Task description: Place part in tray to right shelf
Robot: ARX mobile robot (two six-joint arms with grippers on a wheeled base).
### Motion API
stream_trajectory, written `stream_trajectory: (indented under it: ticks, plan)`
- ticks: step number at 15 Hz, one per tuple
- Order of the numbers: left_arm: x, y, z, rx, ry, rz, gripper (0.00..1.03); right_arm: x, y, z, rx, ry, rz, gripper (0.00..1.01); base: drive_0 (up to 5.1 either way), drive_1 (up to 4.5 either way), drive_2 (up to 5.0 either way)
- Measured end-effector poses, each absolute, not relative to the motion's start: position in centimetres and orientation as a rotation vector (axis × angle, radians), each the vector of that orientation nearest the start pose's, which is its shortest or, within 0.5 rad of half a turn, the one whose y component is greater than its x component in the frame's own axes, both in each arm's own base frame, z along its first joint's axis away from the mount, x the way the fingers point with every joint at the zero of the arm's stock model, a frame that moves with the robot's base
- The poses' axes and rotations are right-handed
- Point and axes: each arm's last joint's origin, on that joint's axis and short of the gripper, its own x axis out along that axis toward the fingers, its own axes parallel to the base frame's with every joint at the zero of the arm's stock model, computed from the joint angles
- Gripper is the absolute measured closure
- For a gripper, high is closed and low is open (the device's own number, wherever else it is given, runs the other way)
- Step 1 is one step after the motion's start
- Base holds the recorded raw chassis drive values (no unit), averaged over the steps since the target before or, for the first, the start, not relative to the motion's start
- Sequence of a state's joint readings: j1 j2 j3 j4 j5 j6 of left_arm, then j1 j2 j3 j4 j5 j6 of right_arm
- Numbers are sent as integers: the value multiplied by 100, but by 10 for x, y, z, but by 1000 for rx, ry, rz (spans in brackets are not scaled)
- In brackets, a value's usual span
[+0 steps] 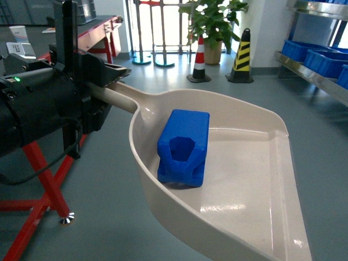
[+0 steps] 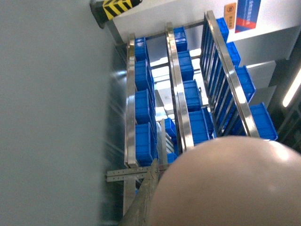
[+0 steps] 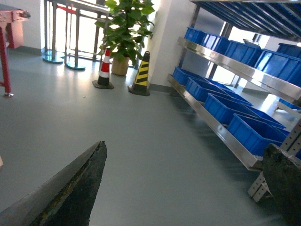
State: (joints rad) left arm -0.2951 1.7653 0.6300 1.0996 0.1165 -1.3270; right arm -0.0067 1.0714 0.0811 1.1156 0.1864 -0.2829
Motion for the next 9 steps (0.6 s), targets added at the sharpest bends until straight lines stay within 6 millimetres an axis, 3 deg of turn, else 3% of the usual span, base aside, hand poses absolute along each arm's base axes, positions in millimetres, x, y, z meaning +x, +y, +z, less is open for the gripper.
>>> stream_trajectory:
  ticks: [9]
  plan:
    - [310,-99,162,-1303,305,-329,91,173,-7,175,-270,-97,-209,3,-158,-158,-158]
